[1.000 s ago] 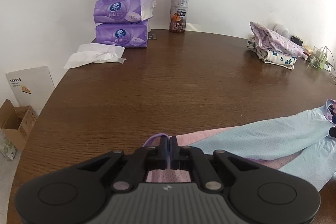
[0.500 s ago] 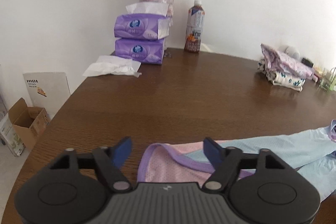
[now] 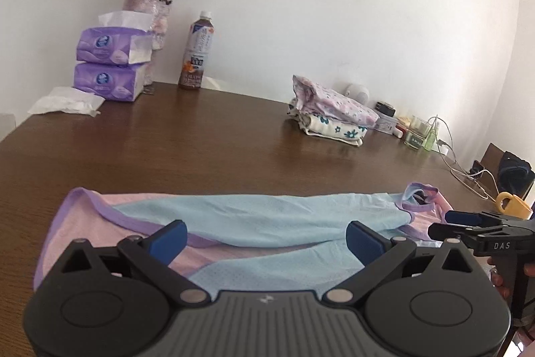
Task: Fold clothes
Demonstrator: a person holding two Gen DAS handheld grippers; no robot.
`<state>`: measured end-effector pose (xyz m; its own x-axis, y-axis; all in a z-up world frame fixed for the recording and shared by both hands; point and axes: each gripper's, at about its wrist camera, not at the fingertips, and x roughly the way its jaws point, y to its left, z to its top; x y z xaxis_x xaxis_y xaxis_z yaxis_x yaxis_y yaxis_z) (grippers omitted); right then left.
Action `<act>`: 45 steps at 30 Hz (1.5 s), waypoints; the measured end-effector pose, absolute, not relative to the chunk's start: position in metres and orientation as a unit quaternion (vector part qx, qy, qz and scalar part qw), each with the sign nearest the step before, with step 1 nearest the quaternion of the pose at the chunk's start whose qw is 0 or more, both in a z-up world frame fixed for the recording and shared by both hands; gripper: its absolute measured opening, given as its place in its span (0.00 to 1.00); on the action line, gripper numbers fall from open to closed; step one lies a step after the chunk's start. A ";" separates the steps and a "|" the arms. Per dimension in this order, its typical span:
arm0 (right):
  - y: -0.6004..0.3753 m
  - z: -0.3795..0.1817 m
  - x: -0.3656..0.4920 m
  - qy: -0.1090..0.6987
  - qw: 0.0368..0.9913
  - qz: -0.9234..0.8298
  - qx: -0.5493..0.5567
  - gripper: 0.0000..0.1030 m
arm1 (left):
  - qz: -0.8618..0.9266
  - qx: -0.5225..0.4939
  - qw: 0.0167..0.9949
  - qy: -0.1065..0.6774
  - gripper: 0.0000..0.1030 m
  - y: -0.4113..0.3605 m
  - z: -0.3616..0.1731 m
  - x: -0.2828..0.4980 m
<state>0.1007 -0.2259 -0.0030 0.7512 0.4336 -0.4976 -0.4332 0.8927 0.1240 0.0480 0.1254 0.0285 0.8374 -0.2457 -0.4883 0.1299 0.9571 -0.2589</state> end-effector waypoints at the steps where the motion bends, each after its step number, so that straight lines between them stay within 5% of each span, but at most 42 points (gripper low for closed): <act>1: -0.228 -0.004 0.099 0.266 0.937 0.227 -0.004 1.00 | -0.100 -0.110 0.951 0.271 0.99 0.124 0.027 0.049; 12: -0.267 -0.007 0.090 0.267 0.949 0.169 0.014 1.00 | -0.112 -0.095 0.946 0.290 0.99 0.105 0.028 0.055; 20: -0.299 0.011 0.106 0.247 0.959 0.141 -0.012 1.00 | -0.185 0.030 0.936 0.297 0.98 0.038 0.067 0.092; 26: -0.308 0.026 0.139 0.227 0.956 0.149 -0.107 0.97 | -0.231 0.120 0.920 0.292 0.88 -0.041 0.079 0.135; 31: -0.300 0.023 0.171 0.251 0.932 0.196 -0.175 0.54 | -0.250 0.143 0.907 0.308 0.87 -0.089 0.071 0.169; 34: -0.293 0.015 0.187 0.269 0.915 0.216 -0.207 0.37 | -0.251 0.146 0.903 0.316 0.87 -0.102 0.063 0.184; 42: -0.291 -0.001 0.210 0.288 0.899 0.238 -0.230 0.03 | -0.245 0.147 0.897 0.338 0.87 -0.112 0.046 0.206; 45: -0.298 0.005 0.206 0.277 0.907 0.242 -0.207 0.02 | -0.237 0.133 0.900 0.340 0.86 -0.110 0.045 0.213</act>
